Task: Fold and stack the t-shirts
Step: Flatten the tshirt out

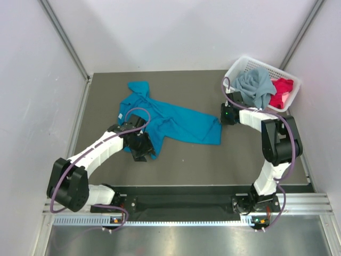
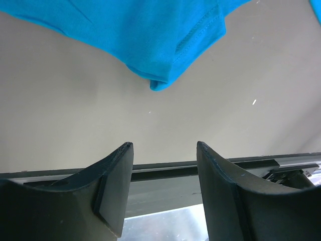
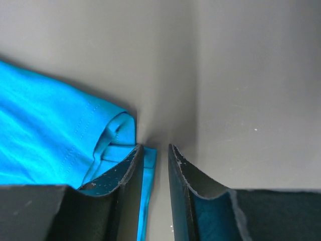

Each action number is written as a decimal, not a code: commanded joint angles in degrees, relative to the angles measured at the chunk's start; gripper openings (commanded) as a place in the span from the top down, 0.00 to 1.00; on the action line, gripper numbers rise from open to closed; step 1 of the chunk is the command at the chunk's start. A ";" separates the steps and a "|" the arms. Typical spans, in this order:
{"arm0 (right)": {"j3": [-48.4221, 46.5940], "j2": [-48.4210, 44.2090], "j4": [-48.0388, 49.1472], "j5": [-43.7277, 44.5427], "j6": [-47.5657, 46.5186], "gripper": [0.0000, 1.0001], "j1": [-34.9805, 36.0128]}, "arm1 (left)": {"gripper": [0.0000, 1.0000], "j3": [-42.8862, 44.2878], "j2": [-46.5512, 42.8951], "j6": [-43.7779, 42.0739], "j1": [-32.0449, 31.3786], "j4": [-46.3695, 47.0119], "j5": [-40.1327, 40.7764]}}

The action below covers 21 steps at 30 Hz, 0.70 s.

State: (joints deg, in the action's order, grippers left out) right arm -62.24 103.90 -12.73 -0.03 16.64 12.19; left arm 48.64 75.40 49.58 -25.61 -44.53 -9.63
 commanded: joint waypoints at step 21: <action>-1.30 -2.90 -4.57 -0.33 -0.73 1.00 0.21 | 0.41 -1.71 1.59 1.57 1.52 5.93 -2.93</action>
State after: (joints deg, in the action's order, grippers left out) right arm -60.90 103.26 -12.36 -3.64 17.58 12.21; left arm 48.38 76.53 49.74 -25.12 -43.07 -10.33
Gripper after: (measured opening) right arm 0.010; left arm 0.594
